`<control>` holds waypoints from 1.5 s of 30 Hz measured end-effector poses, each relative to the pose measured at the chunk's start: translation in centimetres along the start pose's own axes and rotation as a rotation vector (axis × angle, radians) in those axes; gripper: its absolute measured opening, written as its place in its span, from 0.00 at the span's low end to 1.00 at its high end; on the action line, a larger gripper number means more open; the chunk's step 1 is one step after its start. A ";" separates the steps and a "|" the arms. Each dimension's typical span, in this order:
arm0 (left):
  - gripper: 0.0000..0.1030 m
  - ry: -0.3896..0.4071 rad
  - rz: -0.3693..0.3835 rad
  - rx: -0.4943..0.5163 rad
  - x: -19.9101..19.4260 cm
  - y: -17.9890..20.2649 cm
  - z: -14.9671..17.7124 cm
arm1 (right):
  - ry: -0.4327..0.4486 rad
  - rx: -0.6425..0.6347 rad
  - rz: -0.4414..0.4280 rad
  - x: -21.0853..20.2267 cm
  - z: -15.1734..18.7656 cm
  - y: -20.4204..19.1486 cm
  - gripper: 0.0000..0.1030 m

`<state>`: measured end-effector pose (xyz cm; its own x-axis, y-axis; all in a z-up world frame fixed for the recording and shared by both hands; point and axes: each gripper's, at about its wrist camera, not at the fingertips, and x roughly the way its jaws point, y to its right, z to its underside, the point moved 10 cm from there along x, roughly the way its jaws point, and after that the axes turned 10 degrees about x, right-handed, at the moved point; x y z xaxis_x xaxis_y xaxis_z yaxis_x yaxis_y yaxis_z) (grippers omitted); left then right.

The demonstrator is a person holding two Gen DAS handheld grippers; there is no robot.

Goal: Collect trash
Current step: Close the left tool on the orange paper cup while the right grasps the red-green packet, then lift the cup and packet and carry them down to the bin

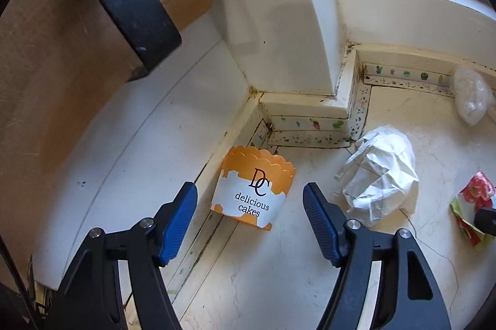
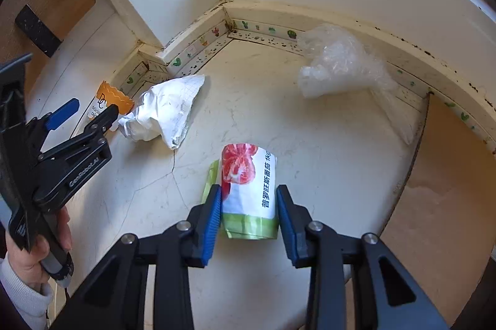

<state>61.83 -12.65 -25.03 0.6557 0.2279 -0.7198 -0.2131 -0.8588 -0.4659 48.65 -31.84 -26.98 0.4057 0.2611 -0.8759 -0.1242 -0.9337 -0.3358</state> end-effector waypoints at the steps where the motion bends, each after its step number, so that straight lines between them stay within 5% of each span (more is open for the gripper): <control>1: 0.68 -0.006 0.004 0.000 0.3 0.0 0.0 | 0.000 0.005 -0.005 -0.1 0.1 0.0 0.33; 28: 0.49 -0.084 0.050 0.005 4.5 0.8 -0.2 | 0.035 0.013 -0.055 -1.3 -0.1 -0.3 0.32; 45: 0.47 -0.093 0.149 -0.053 -4.3 3.0 3.6 | 0.066 -0.003 -0.097 -7.4 3.3 -3.0 0.30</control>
<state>55.82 -14.55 -25.19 0.5490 0.1357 -0.8248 -0.2631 -0.9085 -0.3246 43.04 -30.15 -20.61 0.4746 0.3339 -0.8144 -0.0782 -0.9056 -0.4169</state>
